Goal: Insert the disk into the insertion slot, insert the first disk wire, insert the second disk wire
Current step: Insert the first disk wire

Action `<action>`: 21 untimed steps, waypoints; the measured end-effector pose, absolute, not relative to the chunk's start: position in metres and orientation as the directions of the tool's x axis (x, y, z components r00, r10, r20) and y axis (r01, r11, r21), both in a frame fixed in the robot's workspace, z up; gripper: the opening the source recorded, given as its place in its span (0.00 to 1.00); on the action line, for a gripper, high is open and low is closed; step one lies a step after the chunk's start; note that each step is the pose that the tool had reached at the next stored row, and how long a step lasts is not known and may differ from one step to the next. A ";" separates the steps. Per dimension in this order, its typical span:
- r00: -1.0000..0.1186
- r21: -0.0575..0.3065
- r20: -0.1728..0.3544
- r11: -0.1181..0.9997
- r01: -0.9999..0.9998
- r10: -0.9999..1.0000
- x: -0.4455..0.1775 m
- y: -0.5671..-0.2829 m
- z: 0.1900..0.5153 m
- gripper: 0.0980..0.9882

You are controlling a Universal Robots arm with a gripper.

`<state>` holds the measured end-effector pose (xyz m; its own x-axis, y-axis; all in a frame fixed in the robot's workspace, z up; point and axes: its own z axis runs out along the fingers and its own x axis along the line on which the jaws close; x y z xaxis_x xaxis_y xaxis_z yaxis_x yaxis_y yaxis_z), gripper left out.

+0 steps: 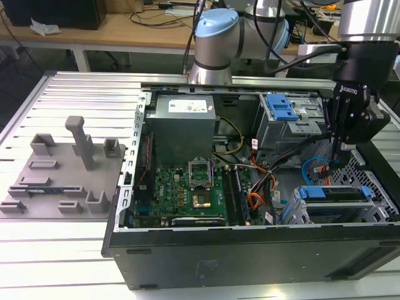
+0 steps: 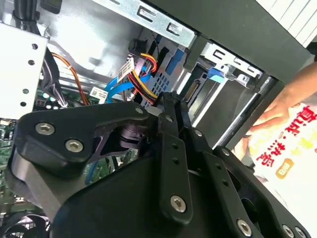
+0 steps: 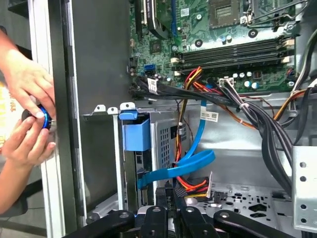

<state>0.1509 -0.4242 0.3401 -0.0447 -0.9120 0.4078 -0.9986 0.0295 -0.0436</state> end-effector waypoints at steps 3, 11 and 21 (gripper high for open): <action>-0.041 -0.034 0.407 0.030 -0.999 -0.913 0.153 -0.429 0.342 0.07; -0.038 -0.024 0.349 0.031 -0.999 -0.936 0.158 -0.444 0.342 0.07; -0.036 -0.010 0.183 0.035 -0.999 -0.982 0.160 -0.455 0.350 0.07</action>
<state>0.1597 -0.4549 0.3502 -0.0359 -0.9824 0.1833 -0.9993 0.0346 -0.0103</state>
